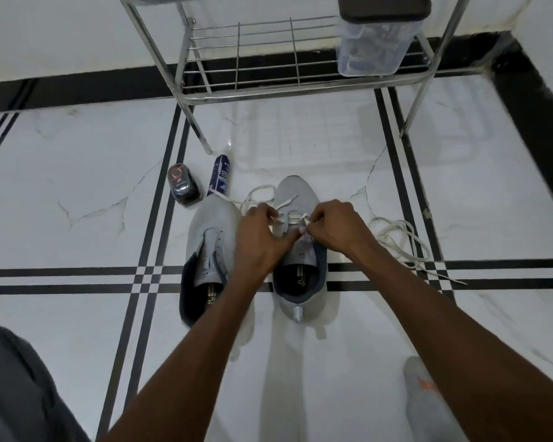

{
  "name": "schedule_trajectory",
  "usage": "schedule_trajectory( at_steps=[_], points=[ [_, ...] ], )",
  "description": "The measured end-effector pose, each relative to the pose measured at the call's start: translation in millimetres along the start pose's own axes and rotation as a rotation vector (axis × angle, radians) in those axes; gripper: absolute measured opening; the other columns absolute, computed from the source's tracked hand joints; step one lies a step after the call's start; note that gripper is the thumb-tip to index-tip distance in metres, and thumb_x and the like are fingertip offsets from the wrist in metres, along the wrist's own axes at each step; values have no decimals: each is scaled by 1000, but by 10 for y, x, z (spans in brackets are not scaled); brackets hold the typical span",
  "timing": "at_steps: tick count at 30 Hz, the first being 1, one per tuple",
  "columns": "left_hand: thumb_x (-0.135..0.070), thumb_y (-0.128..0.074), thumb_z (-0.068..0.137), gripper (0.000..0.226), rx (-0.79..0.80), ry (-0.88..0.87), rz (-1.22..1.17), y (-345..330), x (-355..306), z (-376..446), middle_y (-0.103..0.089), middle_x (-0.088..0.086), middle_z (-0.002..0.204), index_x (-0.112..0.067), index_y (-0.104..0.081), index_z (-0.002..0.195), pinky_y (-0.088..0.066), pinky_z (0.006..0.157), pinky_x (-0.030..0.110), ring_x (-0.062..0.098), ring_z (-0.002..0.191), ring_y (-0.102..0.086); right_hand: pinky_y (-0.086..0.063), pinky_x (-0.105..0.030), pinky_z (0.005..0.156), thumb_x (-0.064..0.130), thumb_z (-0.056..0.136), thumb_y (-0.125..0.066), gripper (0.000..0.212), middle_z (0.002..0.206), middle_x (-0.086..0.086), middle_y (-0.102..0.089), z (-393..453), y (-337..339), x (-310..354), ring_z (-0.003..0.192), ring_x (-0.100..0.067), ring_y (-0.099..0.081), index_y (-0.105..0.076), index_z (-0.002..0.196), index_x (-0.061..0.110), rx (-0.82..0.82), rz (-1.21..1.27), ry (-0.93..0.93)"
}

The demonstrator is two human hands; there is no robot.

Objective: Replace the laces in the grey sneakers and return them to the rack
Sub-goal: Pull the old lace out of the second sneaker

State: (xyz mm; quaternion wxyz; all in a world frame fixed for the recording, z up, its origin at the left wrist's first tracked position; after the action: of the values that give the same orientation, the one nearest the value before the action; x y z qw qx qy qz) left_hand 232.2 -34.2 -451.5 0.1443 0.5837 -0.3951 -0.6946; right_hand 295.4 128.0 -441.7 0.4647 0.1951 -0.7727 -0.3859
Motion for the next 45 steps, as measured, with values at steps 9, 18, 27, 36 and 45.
schedule_trajectory(
  at_steps=[9,18,27,36,45],
  points=[
    [-17,-68,94,7,-69,53,-200,-106,122,-164,-73,0,91,-11,-72,96,-45,73,11,12,83,-67,-47,-44,89,25,97,-54,22,124,-11,-48,48,-225,299,114,-33,-44,-67,110,13,-27,-281,275],
    [-19,-69,93,7,-99,77,-232,-128,123,-155,-72,-6,81,-13,-72,88,-48,67,15,6,75,-66,-41,-37,91,22,91,-62,20,127,-8,-50,156,-141,130,123,-33,-42,-66,111,19,-66,-128,140],
    [-15,-69,93,6,-100,100,-241,-103,163,-174,-71,-5,81,-11,-71,88,-47,65,13,7,73,-65,-45,-49,96,6,92,-50,33,134,-25,-40,201,11,135,120,-43,-43,-51,124,-3,-278,-128,42],
    [-14,-67,90,4,-94,81,-227,-110,155,-181,-71,-6,80,-14,-70,87,-49,66,17,6,74,-65,-33,-41,101,42,88,-68,20,134,-5,-48,159,-184,240,129,-33,-39,-74,100,27,63,-180,74],
    [-16,-68,93,9,-107,125,-258,-71,182,-197,-69,-2,76,-11,-68,85,-42,60,10,9,69,-62,-46,-52,98,13,96,-57,14,140,-15,-40,197,352,-132,124,-35,-44,-70,100,8,-578,106,-180]
  ],
)
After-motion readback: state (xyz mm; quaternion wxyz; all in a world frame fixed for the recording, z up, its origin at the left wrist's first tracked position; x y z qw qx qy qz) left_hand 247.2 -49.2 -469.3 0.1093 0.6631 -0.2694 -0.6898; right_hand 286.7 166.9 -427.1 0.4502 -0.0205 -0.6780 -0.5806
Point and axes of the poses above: each hand's wrist, its own z-axis towards the middle knuckle, its own y-axis out of the back of the hand, x = y × z, the point moved 3 cm from there along z, towards the middle knuckle
